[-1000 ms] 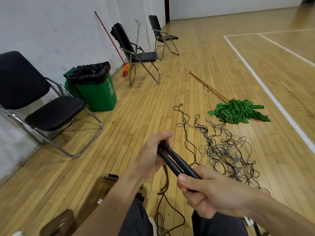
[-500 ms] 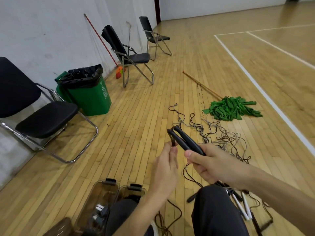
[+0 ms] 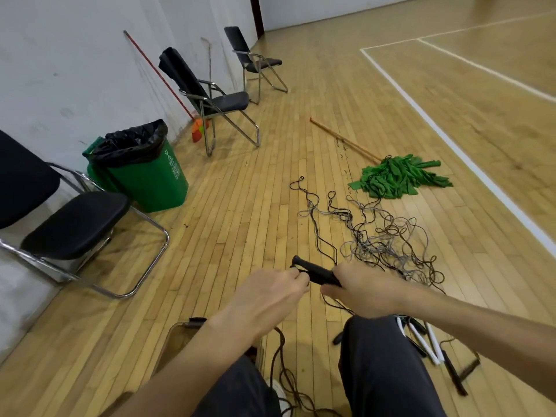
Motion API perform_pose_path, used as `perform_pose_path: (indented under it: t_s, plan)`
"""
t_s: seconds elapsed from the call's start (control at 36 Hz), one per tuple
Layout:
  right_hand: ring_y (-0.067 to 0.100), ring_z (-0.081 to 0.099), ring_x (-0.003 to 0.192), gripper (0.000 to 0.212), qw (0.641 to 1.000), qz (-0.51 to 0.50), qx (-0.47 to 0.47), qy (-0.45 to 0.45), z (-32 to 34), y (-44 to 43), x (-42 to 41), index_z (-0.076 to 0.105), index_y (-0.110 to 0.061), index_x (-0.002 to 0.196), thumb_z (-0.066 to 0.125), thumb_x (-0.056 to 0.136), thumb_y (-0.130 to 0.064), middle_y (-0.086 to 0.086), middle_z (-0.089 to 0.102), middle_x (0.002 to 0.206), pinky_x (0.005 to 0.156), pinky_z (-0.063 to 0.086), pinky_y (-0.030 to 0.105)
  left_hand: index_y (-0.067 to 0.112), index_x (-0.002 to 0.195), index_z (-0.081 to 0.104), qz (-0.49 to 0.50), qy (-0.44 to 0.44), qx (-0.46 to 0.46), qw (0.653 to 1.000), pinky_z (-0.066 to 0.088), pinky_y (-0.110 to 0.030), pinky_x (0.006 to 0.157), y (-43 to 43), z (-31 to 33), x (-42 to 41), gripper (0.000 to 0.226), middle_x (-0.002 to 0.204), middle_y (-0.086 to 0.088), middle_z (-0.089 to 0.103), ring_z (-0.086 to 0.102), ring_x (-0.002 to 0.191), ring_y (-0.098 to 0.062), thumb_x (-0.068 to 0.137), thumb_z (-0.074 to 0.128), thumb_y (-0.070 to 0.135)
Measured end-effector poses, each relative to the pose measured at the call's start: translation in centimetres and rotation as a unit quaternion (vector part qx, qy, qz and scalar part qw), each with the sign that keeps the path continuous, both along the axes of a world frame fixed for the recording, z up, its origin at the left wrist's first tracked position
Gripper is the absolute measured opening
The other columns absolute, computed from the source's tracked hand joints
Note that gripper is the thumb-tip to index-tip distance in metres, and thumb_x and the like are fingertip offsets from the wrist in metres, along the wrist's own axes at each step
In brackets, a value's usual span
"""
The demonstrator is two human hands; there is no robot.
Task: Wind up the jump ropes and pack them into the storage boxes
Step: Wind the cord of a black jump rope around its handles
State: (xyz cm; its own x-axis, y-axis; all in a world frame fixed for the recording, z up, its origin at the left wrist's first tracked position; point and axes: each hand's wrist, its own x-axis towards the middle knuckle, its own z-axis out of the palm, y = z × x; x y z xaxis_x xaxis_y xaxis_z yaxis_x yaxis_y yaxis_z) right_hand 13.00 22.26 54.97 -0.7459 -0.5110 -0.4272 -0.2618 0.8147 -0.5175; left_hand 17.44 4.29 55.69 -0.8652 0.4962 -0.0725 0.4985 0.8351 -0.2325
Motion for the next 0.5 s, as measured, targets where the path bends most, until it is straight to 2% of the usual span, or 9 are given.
perform_pose_path:
  t_s: [0.06,0.11,0.22,0.28,0.36,0.44,0.5]
  plan:
    - [0.012,0.049,0.060,0.024,0.999,0.030,0.016,-0.017,-0.3,0.1,0.1,0.046,-0.025,0.087,0.045,0.107,-0.040,-0.002,0.053,0.076,0.057,0.040,0.025,0.012,0.134,0.043,-0.031,-0.022,-0.007,0.999,0.035,-0.023,0.070,-0.1,0.6,-0.2,0.033,0.123,-0.005,0.056,0.059,0.097,-0.018,0.111,0.026,0.028]
    - [0.011,0.046,0.059,0.024,0.997,0.061,0.033,-0.017,-0.2,0.2,0.4,0.047,-0.024,0.087,0.045,0.107,-0.038,-0.002,0.051,0.074,0.056,0.038,0.024,0.011,0.134,0.046,-0.059,-0.045,-0.005,0.997,0.040,-0.022,0.075,0.0,1.3,-0.2,0.035,0.124,-0.005,0.057,0.060,0.102,-0.018,0.110,0.030,0.030]
    - [0.015,0.049,0.065,0.024,0.990,0.132,0.059,-0.004,0.1,0.4,0.6,0.053,-0.021,0.094,0.046,0.106,-0.040,0.000,0.054,0.078,0.062,0.042,0.029,0.016,0.122,0.055,-0.067,-0.099,0.048,0.992,0.044,-0.021,0.077,0.0,2.5,-0.4,0.033,0.111,0.001,0.059,0.057,0.092,-0.013,0.106,0.039,0.040]
    - [0.016,0.050,0.067,0.024,0.985,0.166,0.044,-0.017,0.1,0.9,0.6,0.054,-0.022,0.092,0.047,0.106,-0.040,0.001,0.054,0.078,0.065,0.045,0.033,0.019,0.110,0.055,-0.077,-0.105,0.101,0.986,0.042,-0.020,0.071,-0.1,3.1,-0.3,0.025,0.096,0.006,0.057,0.052,0.080,-0.011,0.101,0.051,0.042]
    - [0.017,0.049,0.064,0.026,0.980,0.197,0.026,-0.001,0.4,1.6,1.0,0.050,-0.025,0.087,0.046,0.106,-0.042,0.000,0.053,0.074,0.065,0.045,0.037,0.021,0.100,0.054,-0.064,-0.124,0.171,0.975,0.036,-0.018,0.062,-0.4,3.6,-0.2,0.029,0.080,0.011,0.053,0.046,0.069,-0.007,0.090,0.069,0.044]
    - [0.021,0.055,0.067,0.031,0.975,0.218,0.020,0.026,0.7,2.1,1.4,0.056,-0.018,0.099,0.046,0.105,-0.046,0.005,0.060,0.079,0.071,0.052,0.044,0.030,0.086,0.058,-0.007,-0.198,0.271,0.942,0.048,-0.031,0.064,-0.9,3.9,-0.5,0.032,0.073,0.008,0.057,0.052,0.069,-0.011,0.074,0.083,0.046]
    - [0.024,0.059,0.071,0.034,0.972,0.232,0.016,0.036,0.9,2.4,1.9,0.057,-0.016,0.104,0.045,0.104,-0.048,0.008,0.064,0.082,0.075,0.054,0.047,0.035,0.078,0.059,0.025,-0.241,0.315,0.917,0.048,-0.033,0.065,-0.9,4.2,-0.5,0.034,0.071,0.010,0.058,0.053,0.068,-0.009,0.066,0.089,0.046]
